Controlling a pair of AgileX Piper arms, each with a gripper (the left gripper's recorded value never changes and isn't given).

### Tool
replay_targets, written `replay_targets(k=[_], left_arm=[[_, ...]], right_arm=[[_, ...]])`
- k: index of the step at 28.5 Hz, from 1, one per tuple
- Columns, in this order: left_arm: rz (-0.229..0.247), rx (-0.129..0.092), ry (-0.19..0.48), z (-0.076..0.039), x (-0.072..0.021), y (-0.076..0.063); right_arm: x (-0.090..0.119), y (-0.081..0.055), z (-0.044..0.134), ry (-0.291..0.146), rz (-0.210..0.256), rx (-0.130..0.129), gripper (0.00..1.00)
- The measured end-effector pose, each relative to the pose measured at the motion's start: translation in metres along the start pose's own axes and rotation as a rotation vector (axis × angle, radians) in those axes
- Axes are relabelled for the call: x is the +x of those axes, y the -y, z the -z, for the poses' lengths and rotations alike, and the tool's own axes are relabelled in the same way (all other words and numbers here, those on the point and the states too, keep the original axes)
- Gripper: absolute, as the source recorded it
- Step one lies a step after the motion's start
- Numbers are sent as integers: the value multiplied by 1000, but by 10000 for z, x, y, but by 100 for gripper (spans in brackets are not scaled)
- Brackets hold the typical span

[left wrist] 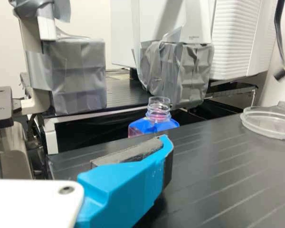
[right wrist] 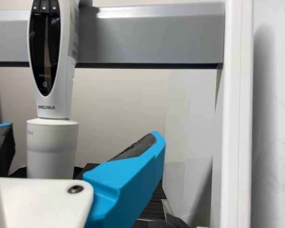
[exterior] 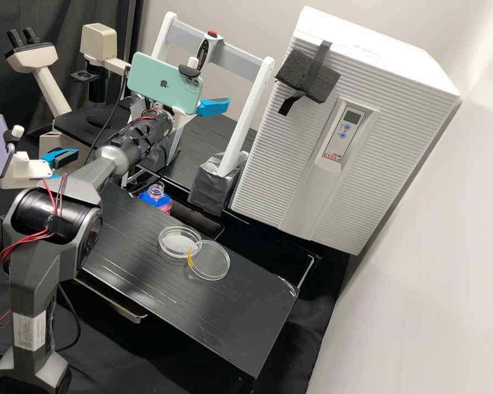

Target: Use the pipette

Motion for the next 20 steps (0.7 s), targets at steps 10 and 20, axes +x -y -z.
replay_targets(k=[10,20], left_arm=[[-1,0,0,-1,2,-3],[-47,-25,0,33,-143,-160]], right_arm=[[-21,-19,13,-4,-2,-3,0],[-30,-34,24,-7,-5,-2,0]])
